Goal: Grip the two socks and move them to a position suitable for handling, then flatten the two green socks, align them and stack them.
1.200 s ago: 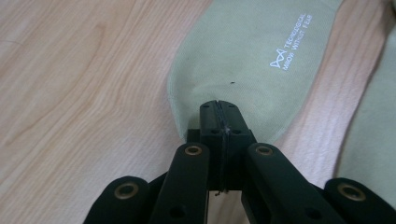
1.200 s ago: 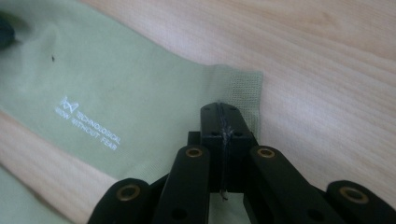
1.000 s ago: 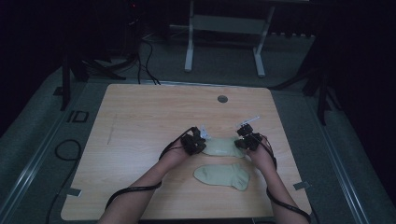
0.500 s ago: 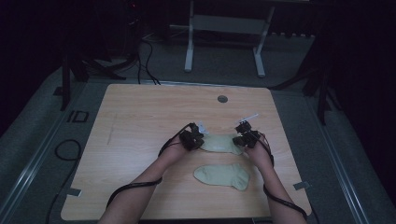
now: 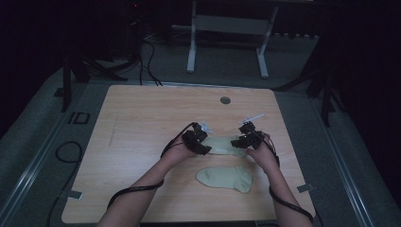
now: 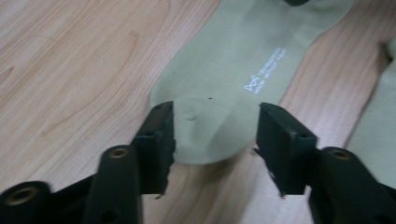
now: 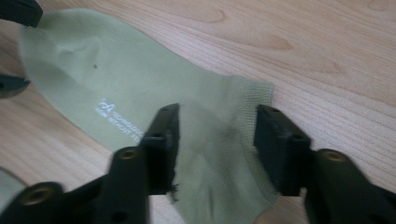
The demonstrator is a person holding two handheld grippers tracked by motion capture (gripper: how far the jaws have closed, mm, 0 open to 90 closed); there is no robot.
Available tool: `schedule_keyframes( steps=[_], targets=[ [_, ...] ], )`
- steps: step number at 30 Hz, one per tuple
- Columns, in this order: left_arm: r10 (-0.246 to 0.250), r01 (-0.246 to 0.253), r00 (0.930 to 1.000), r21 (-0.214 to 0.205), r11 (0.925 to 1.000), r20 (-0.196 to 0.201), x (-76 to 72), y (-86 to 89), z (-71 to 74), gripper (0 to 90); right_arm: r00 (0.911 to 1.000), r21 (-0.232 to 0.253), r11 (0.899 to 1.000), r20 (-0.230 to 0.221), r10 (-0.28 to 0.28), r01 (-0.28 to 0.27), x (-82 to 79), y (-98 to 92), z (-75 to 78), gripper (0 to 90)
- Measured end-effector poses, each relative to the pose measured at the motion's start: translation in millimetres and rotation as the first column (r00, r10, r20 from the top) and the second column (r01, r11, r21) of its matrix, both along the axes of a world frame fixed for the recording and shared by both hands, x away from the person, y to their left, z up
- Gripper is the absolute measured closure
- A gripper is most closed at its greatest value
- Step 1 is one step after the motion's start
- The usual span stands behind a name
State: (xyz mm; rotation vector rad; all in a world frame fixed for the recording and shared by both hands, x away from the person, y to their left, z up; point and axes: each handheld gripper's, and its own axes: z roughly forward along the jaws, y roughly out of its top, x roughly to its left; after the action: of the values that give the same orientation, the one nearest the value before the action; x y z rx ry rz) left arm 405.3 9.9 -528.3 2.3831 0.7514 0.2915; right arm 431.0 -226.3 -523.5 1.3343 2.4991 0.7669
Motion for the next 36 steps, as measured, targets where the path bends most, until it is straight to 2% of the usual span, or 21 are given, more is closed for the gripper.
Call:
schedule_keyframes(
  steps=[3, 7, 12, 14, 17, 21, 23, 25, 28, 31, 33, 35, 36],
  targets=[
    [0.012, -0.012, 0.9999, 0.0, 0.9999, -0.012, -4.7, 5.2, 2.8, 43.6, 0.9999, 0.026, 1.0, 0.007, 0.011, -0.011, -4.6, -2.2, 4.4, 38.5],
    [0.025, -0.025, 0.9993, 0.015, 0.9996, -0.027, -12.7, 11.1, 4.4, 40.3, 0.9998, 0.052, 0.999, 0.016, 0.014, -0.015, -12.0, -4.7, 10.8, 36.1],
    [0.003, -0.003, 0.9993, 0.004, 1.0, -0.038, -25.2, 16.3, 10.6, 38.0, 0.9989, 0.052, 0.998, 0.036, 0.029, -0.031, -22.6, -7.6, 17.6, 34.8],
    [0.003, -0.003, 0.9996, -0.001, 1.0, -0.029, -31.3, 17.5, 14.7, 37.6, 0.9988, 0.052, 0.998, 0.039, 0.031, -0.033, -28.1, -9.9, 20.2, 34.0],
    [0.0, 0.0, 0.9998, 0.002, 1.0, -0.019, -39.1, 17.7, 18.7, 35.3, 0.9986, 0.051, 0.998, 0.04, 0.034, -0.036, -34.3, -13.7, 21.0, 34.4],
    [-0.011, 0.012, 0.9999, 0.007, 0.9999, -0.012, -51.9, 19.5, 25.2, 35.2, 0.9987, 0.075, 0.997, 0.039, 0.032, -0.035, -46.5, -23.1, 21.5, 39.1],
    [-0.015, 0.015, 0.9999, -0.006, 0.9999, -0.007, -59.0, 21.0, 27.1, 35.2, 0.9985, 0.067, 0.997, 0.041, 0.035, -0.038, -55.3, -28.0, 21.8, 42.8],
    [-0.017, 0.017, 0.9998, -0.012, 0.9998, -0.012, -63.4, 21.9, 27.1, 35.2, 0.9985, 0.065, 0.997, 0.04, 0.036, -0.039, -58.4, -29.8, 21.8, 42.8],
    [-0.04, 0.04, 0.9991, -0.001, 0.9992, -0.012, -75.8, 23.0, 21.5, 35.3, 0.9979, 0.074, 0.996, 0.042, 0.05, -0.053, -75.4, -38.9, 20.5, 48.1],
    [-0.045, 0.045, 0.9989, 0.021, 0.9988, -0.011, -82.6, 21.4, 11.8, 35.4, 0.9981, 0.048, 0.997, 0.028, 0.055, -0.056, -87.5, -41.9, 14.0, 50.5],
    [-0.057, 0.058, 0.998, 0.015, 0.9982, -0.026, -85.4, 20.1, 5.1, 36.7, 0.9977, 0.052, 0.997, 0.021, 0.064, -0.065, -97.3, -41.8, 9.0, 51.3],
    [-0.064, 0.065, 0.9969, 0.01, 0.9979, -0.046, -87.4, 18.2, -2.0, 37.2, 0.998, 0.034, 0.998, 0.02, 0.061, -0.061, -106.2, -40.9, 2.2, 51.7],
    [-0.063, 0.064, 0.9971, 0.013, 0.9979, -0.043, -88.0, 17.8, -4.0, 38.4, 0.998, 0.02, 0.998, 0.013, 0.062, -0.063, -110.9, -40.3, -2.8, 51.7]
  ],
)
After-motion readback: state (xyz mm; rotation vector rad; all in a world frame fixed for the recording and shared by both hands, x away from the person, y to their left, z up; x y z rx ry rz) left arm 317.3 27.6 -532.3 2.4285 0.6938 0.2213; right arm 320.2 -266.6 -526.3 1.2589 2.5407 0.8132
